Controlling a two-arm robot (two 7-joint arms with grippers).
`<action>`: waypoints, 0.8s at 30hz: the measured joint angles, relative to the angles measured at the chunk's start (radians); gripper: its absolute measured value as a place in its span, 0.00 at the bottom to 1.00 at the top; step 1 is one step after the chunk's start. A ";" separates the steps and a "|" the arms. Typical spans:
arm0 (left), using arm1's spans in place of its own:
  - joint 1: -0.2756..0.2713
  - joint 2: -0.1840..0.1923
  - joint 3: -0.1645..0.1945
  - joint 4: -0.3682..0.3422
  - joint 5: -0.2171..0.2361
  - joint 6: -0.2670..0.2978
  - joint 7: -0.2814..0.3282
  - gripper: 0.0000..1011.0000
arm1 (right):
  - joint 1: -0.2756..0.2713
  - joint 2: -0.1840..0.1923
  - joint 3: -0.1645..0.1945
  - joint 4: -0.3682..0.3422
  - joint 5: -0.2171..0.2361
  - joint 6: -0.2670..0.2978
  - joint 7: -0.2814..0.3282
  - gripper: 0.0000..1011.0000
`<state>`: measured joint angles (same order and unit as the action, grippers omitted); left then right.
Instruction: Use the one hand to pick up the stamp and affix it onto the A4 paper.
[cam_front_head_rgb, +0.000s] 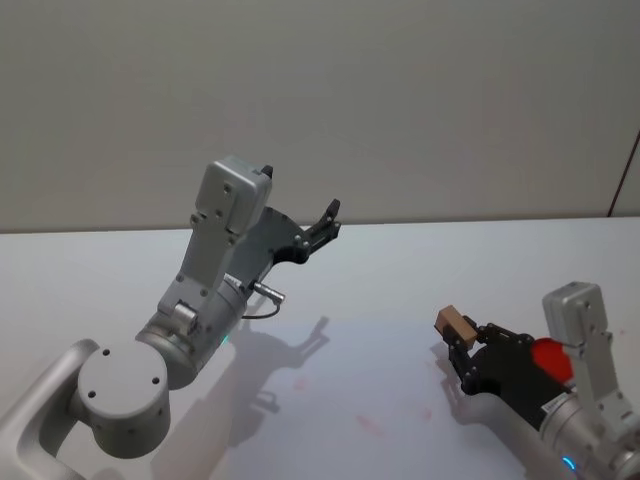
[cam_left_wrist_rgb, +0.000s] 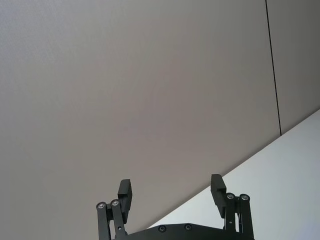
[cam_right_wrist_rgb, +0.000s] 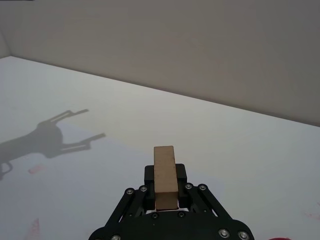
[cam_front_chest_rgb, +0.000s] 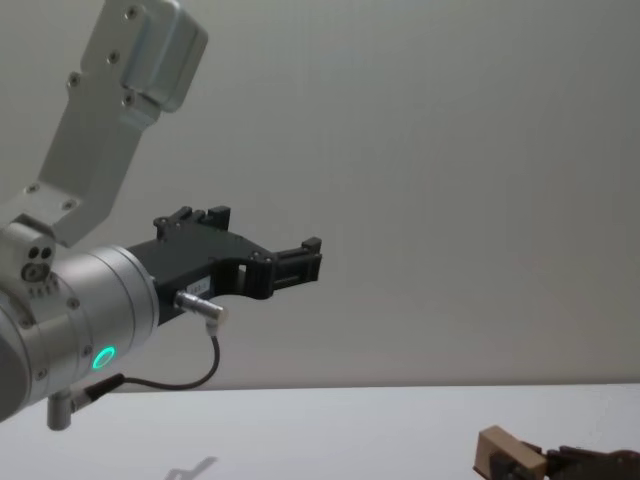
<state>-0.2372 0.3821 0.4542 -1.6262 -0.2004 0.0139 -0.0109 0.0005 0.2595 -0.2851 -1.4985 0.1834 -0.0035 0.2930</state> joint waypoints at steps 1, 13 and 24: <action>0.000 0.000 0.000 0.000 0.000 0.000 0.000 0.99 | 0.001 -0.001 0.000 0.002 -0.002 0.000 -0.001 0.22; 0.000 0.000 0.000 0.000 0.000 0.000 0.000 0.99 | 0.010 -0.008 -0.005 0.030 -0.020 0.008 -0.006 0.22; 0.000 0.000 0.000 0.000 0.000 0.000 0.000 0.99 | 0.003 -0.005 -0.007 0.038 -0.028 0.019 -0.005 0.22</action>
<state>-0.2372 0.3821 0.4542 -1.6262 -0.2004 0.0139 -0.0109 0.0036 0.2546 -0.2923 -1.4603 0.1555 0.0158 0.2885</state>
